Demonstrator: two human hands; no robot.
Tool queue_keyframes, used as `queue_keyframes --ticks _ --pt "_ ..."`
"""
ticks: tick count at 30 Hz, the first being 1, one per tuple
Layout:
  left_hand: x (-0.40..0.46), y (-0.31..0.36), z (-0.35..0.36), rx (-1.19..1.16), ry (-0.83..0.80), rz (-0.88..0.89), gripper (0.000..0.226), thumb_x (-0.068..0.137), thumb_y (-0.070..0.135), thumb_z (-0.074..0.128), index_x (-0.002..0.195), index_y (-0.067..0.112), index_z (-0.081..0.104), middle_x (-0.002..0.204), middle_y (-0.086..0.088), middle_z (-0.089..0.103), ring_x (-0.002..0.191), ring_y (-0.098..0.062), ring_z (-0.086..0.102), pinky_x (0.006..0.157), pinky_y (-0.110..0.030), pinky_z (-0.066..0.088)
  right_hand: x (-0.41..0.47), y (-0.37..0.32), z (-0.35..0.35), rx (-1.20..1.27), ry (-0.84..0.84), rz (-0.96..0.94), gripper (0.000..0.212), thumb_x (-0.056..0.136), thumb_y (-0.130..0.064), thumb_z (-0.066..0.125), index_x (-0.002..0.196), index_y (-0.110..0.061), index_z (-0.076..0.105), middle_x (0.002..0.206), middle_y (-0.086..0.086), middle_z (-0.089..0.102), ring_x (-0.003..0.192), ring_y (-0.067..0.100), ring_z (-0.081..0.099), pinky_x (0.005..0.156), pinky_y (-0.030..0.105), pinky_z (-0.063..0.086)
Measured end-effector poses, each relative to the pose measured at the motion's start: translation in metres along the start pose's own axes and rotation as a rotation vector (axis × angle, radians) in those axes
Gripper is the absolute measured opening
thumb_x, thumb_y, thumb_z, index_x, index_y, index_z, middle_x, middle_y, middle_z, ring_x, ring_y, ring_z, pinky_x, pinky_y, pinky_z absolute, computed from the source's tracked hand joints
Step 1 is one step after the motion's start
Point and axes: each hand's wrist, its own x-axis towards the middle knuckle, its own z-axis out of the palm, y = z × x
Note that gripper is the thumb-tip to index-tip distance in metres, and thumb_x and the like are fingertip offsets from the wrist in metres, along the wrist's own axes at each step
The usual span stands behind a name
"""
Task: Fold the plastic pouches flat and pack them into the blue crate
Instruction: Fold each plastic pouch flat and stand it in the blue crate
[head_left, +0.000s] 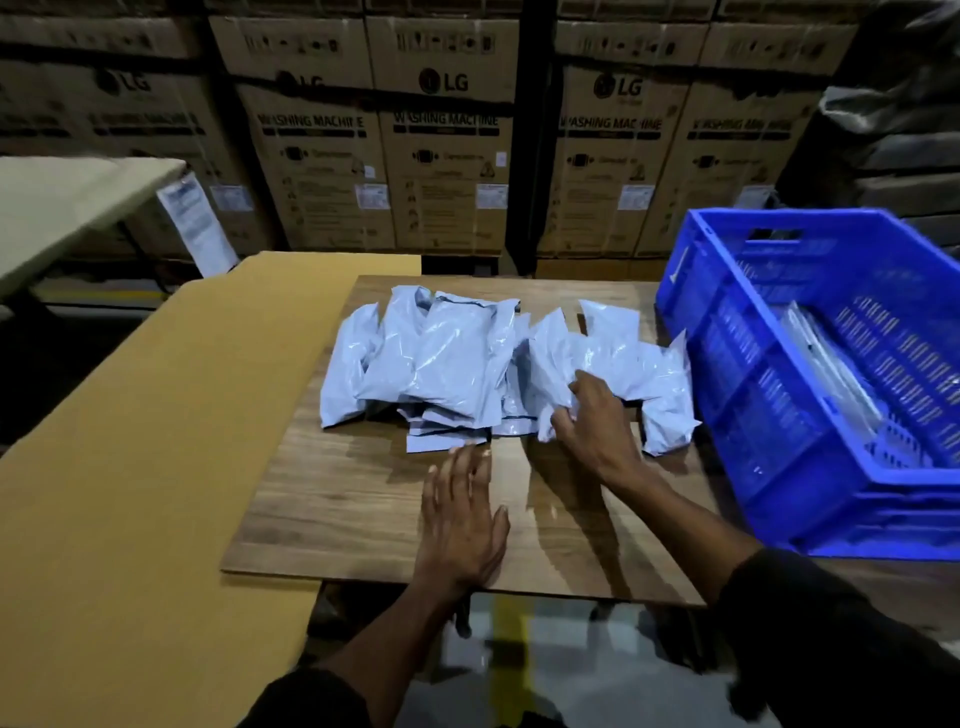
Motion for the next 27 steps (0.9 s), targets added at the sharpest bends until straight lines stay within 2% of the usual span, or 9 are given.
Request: queue_keyframes --ticks 5,8,10,12,14,18,21,23,27 --pt "-0.001 0.000 -0.003 -0.025 0.056 0.117 0.083 0.090 0.042 0.056 0.157 0.007 0.025 0.165 -0.019 0.025 0.153 -0.035 0.025 0.118 -0.061 0.028 -0.076 0.024 -0.050 0.062 -0.048 -0.014 0.041 0.080 -0.008 0.065 0.120 -0.003 0.061 0.111 0.009 0.067 0.101 0.024 0.062 0.082 0.022 0.041" --pt "-0.002 0.002 -0.002 -0.042 0.067 0.199 0.086 0.089 0.042 0.058 0.159 0.010 0.020 0.165 -0.019 0.025 0.153 -0.036 0.022 0.118 -0.061 0.026 -0.110 0.034 -0.067 0.085 -0.200 -0.050 0.044 0.078 -0.022 0.057 0.120 -0.010 0.065 0.109 -0.008 0.068 0.098 0.012 0.065 0.081 0.007 0.041" --pt "-0.001 0.003 -0.004 -0.045 0.063 0.243 0.086 0.088 0.042 0.058 0.159 0.011 0.021 0.166 -0.019 0.023 0.154 -0.036 0.021 0.120 -0.060 0.023 -0.119 0.042 -0.071 0.068 -0.318 -0.079 0.042 0.078 -0.018 0.056 0.119 -0.013 0.065 0.112 -0.012 0.067 0.100 0.008 0.065 0.082 0.004 0.041" --pt "0.000 0.004 -0.004 -0.038 0.023 0.272 0.081 0.090 0.042 0.052 0.159 0.011 0.022 0.165 -0.018 0.024 0.153 -0.035 0.023 0.121 -0.057 0.022 -0.120 0.049 -0.072 0.045 -0.393 -0.134 0.042 0.077 -0.012 0.055 0.118 -0.011 0.064 0.121 -0.009 0.067 0.110 0.008 0.064 0.092 0.013 0.045" --pt "0.003 0.005 -0.004 -0.047 -0.052 0.287 0.073 0.091 0.036 0.047 0.157 0.011 0.026 0.163 -0.018 0.030 0.150 -0.035 0.031 0.117 -0.055 0.031 -0.114 0.053 -0.071 0.018 -0.429 -0.194 0.044 0.074 -0.008 0.053 0.117 -0.009 0.063 0.124 -0.002 0.067 0.113 0.015 0.064 0.097 0.031 0.050" --pt "0.005 0.004 -0.003 -0.042 -0.175 0.272 0.067 0.087 0.011 0.040 0.153 0.005 0.029 0.157 -0.019 0.041 0.143 -0.037 0.043 0.105 -0.052 0.048 -0.102 0.044 -0.070 -0.118 -0.382 -0.295 0.056 0.076 -0.021 0.043 0.130 -0.011 0.056 0.131 0.009 0.064 0.120 0.029 0.060 0.100 0.053 0.048" --pt "0.001 0.003 -0.003 -0.007 -0.209 0.233 0.068 0.091 0.013 0.039 0.156 0.003 0.023 0.160 -0.020 0.036 0.146 -0.038 0.038 0.109 -0.050 0.045 -0.107 0.024 -0.058 -0.237 -0.404 -0.253 0.071 0.087 -0.041 0.030 0.151 -0.011 0.037 0.156 0.008 0.041 0.147 0.022 0.033 0.120 0.049 0.020" --pt "-0.003 0.003 -0.006 0.000 -0.236 0.199 0.067 0.093 0.019 0.039 0.157 0.003 0.023 0.161 -0.019 0.034 0.146 -0.037 0.038 0.109 -0.049 0.046 -0.116 0.018 -0.042 -0.371 -0.401 -0.275 0.076 0.095 -0.054 0.023 0.156 -0.009 0.028 0.163 0.006 0.028 0.152 0.020 0.018 0.122 0.049 0.006" --pt "-0.007 -0.008 -0.015 0.055 -0.287 0.211 0.070 0.086 0.021 0.040 0.153 0.004 0.030 0.156 -0.017 0.044 0.139 -0.035 0.048 0.101 -0.048 0.052 -0.128 0.042 -0.027 -0.593 -0.493 -0.305 0.078 0.099 -0.062 0.022 0.157 -0.010 0.023 0.167 0.006 0.011 0.155 0.024 0.003 0.118 0.064 0.013"
